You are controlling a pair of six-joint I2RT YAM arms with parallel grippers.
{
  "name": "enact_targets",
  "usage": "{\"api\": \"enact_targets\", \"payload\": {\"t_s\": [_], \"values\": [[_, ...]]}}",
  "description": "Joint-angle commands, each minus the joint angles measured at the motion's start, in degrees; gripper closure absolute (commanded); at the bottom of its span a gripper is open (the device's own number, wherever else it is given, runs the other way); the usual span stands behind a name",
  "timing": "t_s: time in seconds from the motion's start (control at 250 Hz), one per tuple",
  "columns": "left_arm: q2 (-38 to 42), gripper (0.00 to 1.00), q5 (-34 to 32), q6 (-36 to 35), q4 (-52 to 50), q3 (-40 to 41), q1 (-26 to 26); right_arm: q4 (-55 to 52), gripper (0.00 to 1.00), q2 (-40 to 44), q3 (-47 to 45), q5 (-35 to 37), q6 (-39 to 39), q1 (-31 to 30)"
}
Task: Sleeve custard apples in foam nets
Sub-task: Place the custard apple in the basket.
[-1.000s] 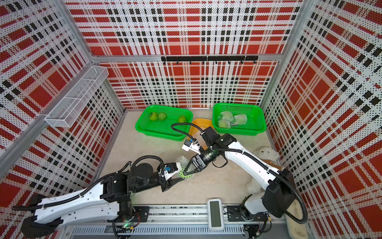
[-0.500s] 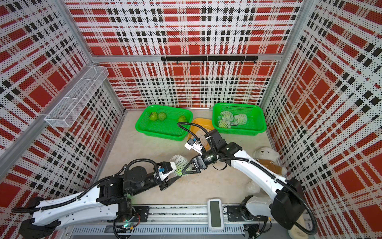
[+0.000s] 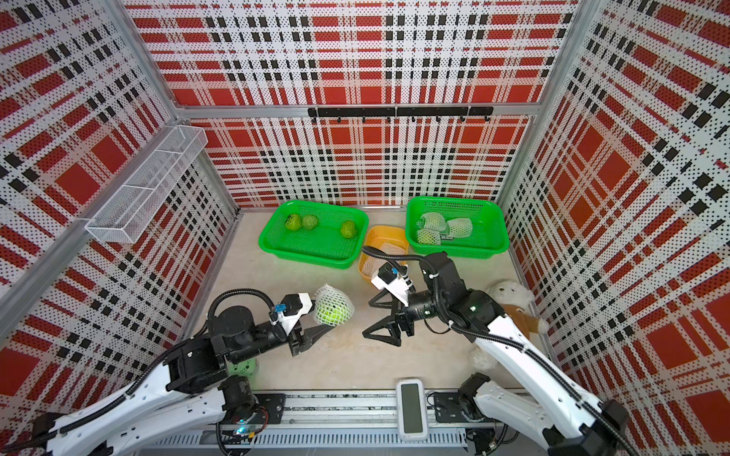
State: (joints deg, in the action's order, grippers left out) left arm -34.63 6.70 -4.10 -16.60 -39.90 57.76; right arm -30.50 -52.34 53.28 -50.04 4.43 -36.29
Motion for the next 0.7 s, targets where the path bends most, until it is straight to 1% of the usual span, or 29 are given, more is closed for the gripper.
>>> {"api": "enact_targets", "payload": {"t_s": [0.0, 0.092, 0.156, 0.256, 0.312, 0.396, 0.476, 0.576, 0.696], "values": [[0.4, 0.56, 7.0, 1.6, -2.3, -2.8, -0.7, 15.1, 0.0, 4.7, -5.2, 6.4, 3.8, 0.0], [-1.0, 0.57, 9.0, 1.0, -4.9, -4.8, -1.0, 25.4, 0.0, 7.6, -10.6, 7.3, 3.0, 0.0], [-2.3, 0.57, 10.6, 0.2, -6.3, -6.5, -1.3, 29.6, 0.0, 7.8, -12.2, 7.1, 2.5, 0.0], [-4.5, 0.57, 15.1, -1.6, -8.1, -9.1, -2.1, 29.8, 0.0, 5.1, -11.0, 2.5, 4.0, 0.1], [-6.0, 0.57, 18.9, -2.8, -9.4, -10.7, -3.4, 29.8, 0.0, 3.2, -10.2, -0.8, 5.3, 0.0], [-8.8, 0.57, 25.4, -4.4, -12.2, -13.4, -5.8, 32.1, 0.0, 1.8, -10.9, -4.9, 5.0, -0.3], [-11.7, 0.57, 30.1, -6.2, -15.4, -15.9, -7.4, 33.1, 0.0, 1.7, -11.9, -5.9, 5.7, -1.5], [-14.0, 0.59, 32.2, -9.0, -19.8, -18.6, -8.2, 31.2, 0.0, 2.0, -12.0, -3.6, 8.5, -4.4], [-14.9, 0.59, 34.3, -11.0, -22.5, -20.3, -10.1, 24.6, 0.0, 1.9, -10.3, 3.6, 15.3, -8.7]]}}
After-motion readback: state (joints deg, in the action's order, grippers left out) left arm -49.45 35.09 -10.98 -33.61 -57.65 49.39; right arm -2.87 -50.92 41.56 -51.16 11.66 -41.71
